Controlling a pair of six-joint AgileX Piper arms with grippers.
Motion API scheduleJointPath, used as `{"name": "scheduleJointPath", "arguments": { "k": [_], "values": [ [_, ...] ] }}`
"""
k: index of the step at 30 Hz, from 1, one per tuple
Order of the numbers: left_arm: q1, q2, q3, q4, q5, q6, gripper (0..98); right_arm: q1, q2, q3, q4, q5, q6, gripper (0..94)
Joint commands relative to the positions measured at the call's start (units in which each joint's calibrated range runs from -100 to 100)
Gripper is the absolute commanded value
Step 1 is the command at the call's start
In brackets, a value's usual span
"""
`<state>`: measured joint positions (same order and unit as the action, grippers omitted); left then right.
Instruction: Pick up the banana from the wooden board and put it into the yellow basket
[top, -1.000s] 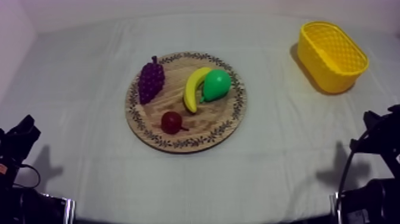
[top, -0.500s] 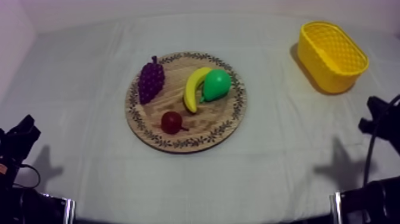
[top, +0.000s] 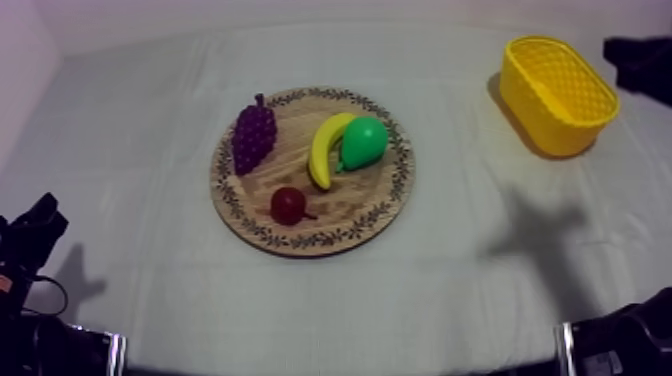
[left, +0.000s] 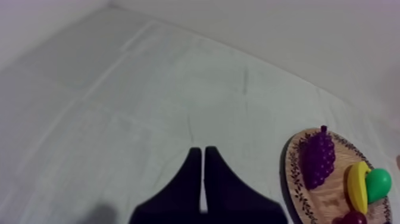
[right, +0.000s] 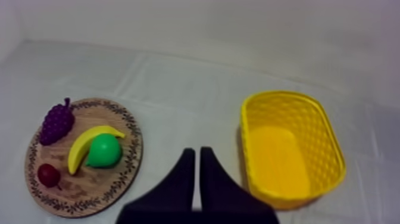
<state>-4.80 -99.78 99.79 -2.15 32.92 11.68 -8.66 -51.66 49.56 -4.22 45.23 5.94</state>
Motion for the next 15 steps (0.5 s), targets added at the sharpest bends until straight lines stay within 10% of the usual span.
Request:
{"name": "scheduleJointPath", "arguments": {
  "k": [1,15],
  "values": [
    [-0.01,-0.05,-0.01,-0.03,-0.01,0.0,0.1,-1.41,10.81,-12.65,-0.34,0.84,-1.51,0.6],
    [-0.01,-0.05,-0.01,-0.03,-0.01,-0.01,0.1,-14.67,36.69,-31.54,7.59,3.19,-13.9,0.6]
  ]
}}
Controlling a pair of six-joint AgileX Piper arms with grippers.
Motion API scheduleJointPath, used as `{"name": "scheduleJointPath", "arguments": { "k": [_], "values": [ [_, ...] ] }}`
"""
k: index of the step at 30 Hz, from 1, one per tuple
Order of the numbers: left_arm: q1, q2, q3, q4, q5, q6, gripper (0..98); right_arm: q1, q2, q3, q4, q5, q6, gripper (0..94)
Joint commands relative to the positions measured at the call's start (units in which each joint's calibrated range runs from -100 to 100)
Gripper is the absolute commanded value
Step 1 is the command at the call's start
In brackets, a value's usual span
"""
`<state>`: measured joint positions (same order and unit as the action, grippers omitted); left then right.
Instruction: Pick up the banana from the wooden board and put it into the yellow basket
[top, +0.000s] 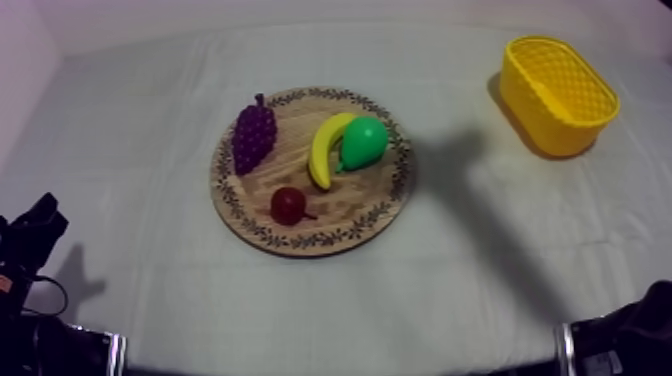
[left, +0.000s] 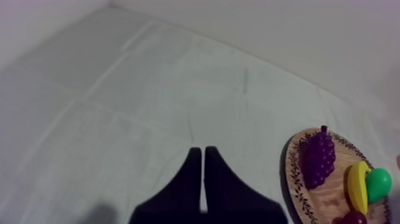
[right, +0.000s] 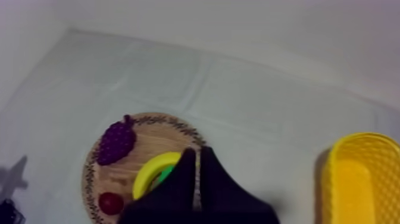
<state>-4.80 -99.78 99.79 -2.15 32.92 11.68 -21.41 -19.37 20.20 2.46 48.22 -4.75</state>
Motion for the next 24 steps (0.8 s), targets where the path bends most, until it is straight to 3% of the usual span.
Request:
{"name": "scheduleJointPath", "arguments": {
  "k": [1,15,24],
  "values": [
    [-0.01,-0.05,-0.01,-0.03,-0.01,0.0,0.1,-2.57,5.79,-2.94,1.17,0.35,-4.04,0.6],
    [-0.01,-0.05,-0.01,-0.03,-0.01,0.01,0.1,-9.14,21.68,-8.57,2.97,1.73,-10.35,1.4],
    [-0.01,-0.05,-0.01,-0.03,-0.01,0.01,0.1,-11.09,25.43,-1.06,2.45,-4.78,-10.53,6.0]
  ]
}}
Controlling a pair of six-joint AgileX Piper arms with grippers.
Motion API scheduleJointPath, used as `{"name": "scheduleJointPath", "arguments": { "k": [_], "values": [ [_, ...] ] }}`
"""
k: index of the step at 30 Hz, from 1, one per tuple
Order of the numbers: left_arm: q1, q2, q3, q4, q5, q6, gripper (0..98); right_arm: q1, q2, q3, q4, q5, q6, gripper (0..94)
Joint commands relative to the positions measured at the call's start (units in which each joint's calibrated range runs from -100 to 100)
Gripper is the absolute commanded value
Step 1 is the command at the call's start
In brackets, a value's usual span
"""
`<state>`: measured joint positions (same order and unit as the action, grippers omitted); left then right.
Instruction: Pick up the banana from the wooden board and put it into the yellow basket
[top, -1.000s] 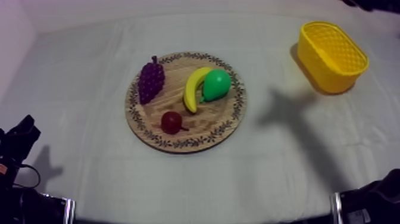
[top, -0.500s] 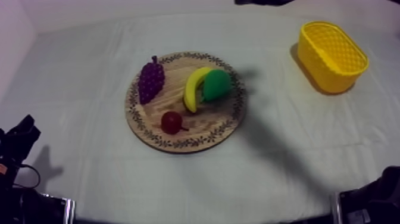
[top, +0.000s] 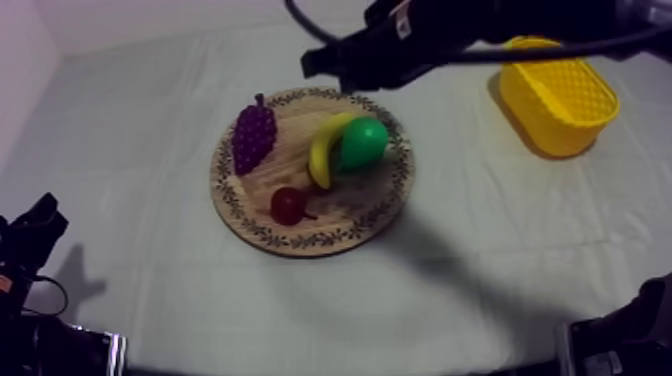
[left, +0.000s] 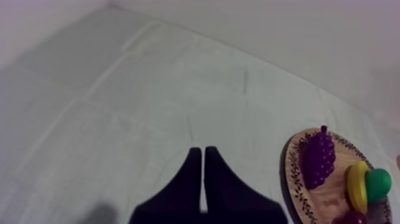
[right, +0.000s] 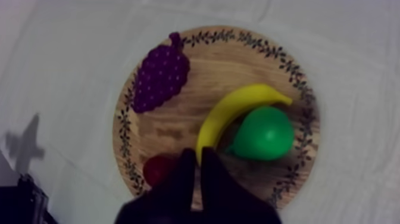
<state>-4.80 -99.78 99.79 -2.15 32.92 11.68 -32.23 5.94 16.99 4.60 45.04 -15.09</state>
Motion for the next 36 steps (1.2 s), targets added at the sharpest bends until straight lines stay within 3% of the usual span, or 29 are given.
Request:
{"name": "scheduleJointPath", "arguments": {
  "k": [1,6,16,21,27,30,36],
  "values": [
    [-0.01,-0.05,-0.01,-0.03,-0.01,0.01,0.1,-0.58,0.31,3.24,0.67,-2.51,-0.6,7.4],
    [-0.01,-0.05,-0.01,-0.03,-0.01,0.01,0.1,-1.71,1.25,6.82,2.63,-5.52,-2.54,20.2],
    [-0.01,-0.05,-0.01,-0.03,-0.01,0.01,0.1,-0.85,1.59,7.0,2.96,-6.74,-1.39,61.9],
    [-0.01,-0.05,-0.01,-0.03,-0.01,0.01,0.1,-1.04,1.47,7.44,3.83,-7.07,-2.47,61.0],
    [-0.01,-0.05,-0.01,-0.03,-0.01,0.01,0.1,-0.85,3.04,6.26,2.79,-6.55,-3.36,60.4],
    [-0.01,-0.05,-0.01,-0.03,-0.01,0.01,0.1,-0.45,4.92,4.47,1.19,-5.9,-3.27,60.1],
    [-0.01,-0.05,-0.01,-0.03,-0.01,0.01,0.1,0.77,8.74,0.07,-5.19,-3.79,-0.24,59.8]
  ]
}}
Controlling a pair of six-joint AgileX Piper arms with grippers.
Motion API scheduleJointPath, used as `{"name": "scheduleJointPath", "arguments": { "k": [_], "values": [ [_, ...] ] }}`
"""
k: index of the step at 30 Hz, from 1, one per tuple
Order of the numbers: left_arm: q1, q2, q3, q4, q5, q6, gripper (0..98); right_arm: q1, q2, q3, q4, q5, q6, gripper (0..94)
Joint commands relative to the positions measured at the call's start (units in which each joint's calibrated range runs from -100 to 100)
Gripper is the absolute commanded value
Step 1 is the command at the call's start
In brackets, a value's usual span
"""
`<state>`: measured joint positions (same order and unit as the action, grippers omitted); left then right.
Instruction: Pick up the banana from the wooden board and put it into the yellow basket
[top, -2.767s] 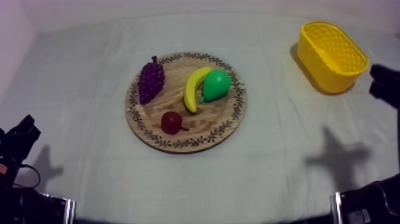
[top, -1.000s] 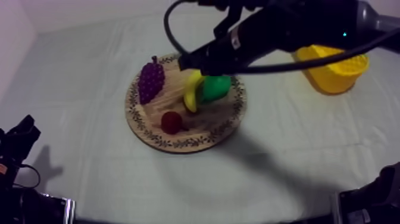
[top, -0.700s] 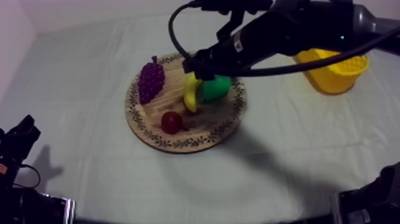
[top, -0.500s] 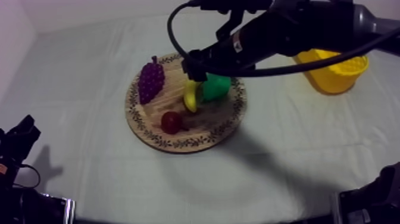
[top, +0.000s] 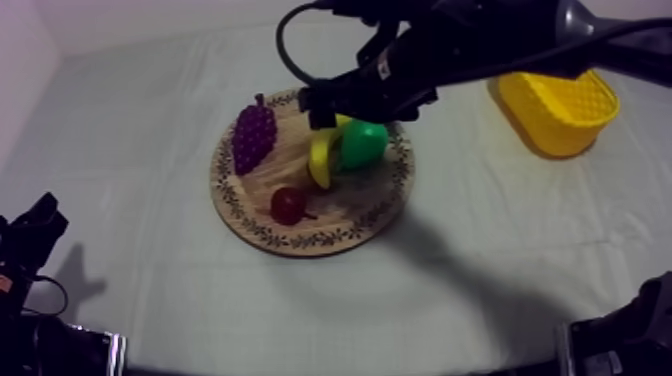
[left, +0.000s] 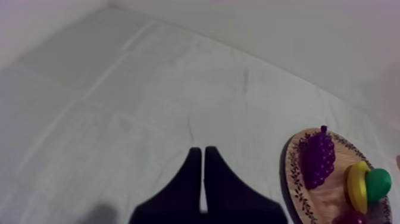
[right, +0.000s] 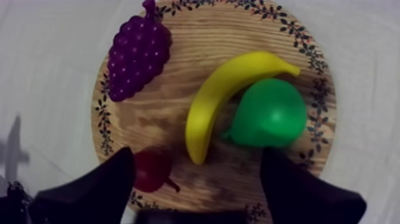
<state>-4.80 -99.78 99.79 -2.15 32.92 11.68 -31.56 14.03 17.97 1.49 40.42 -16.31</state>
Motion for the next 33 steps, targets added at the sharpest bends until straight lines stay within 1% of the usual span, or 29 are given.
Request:
{"name": "scheduleJointPath", "arguments": {
  "k": [1,5,10,21,27,33],
  "values": [
    [-0.01,-0.05,-0.01,-0.03,-0.01,0.01,0.1,0.26,1.21,-1.47,-3.1,1.18,1.53,59.6],
    [-0.01,-0.05,-0.01,-0.03,-0.01,0.01,0.1,0.49,3.32,-2.92,-6.38,1.99,3.45,58.8],
    [-0.01,-0.05,-0.01,-0.03,-0.01,0.01,0.1,-0.1,6.08,-3.99,-8.47,2.13,4.54,58.1],
    [-0.01,-0.05,-0.01,-0.03,-0.01,0.0,0.1,0.08,13.33,-8.89,-10.18,2.39,5.54,57.1],
    [-0.01,-0.05,-0.01,-0.03,-0.01,0.0,0.1,0.56,17.11,-13.99,-11.08,5.05,6.02,56.6],
    [-0.01,-0.05,-0.01,-0.03,-0.01,0.01,0.1,0.81,20.77,-19.38,-12.0,9.07,6.4,56.4]
  ]
}}
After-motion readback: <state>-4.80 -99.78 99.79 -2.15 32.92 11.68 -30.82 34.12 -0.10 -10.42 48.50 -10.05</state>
